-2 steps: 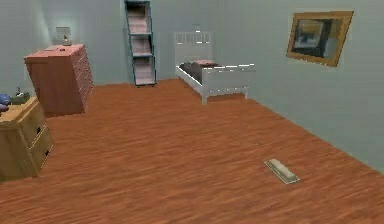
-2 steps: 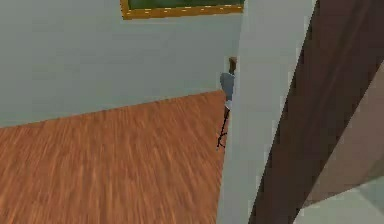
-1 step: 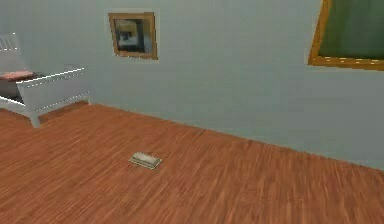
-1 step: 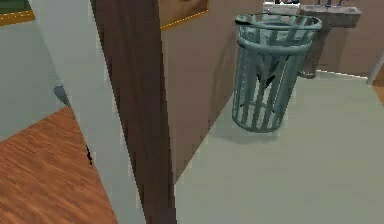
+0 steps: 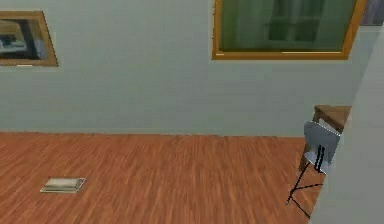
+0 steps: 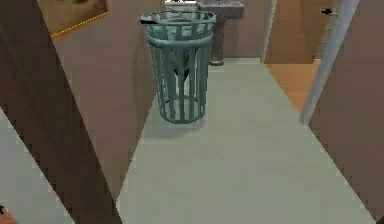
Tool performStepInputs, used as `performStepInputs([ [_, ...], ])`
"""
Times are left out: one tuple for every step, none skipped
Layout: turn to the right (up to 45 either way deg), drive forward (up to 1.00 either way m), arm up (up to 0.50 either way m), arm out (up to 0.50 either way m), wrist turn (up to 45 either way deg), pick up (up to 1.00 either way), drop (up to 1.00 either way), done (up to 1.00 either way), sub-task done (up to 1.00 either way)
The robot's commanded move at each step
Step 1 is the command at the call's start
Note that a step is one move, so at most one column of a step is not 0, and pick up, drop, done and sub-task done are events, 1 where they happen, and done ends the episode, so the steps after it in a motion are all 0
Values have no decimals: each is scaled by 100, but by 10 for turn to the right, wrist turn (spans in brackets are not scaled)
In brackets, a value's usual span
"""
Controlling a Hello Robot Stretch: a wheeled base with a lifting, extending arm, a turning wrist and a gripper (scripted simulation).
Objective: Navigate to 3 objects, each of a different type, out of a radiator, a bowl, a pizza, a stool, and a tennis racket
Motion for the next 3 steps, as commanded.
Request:
performStepInputs([
  [0,65,0,0,0,0,0,0,0],
  [450,0,0,0,0,0,0,0,0],
  [150,0,0,0,0,0,0,0,0],
])
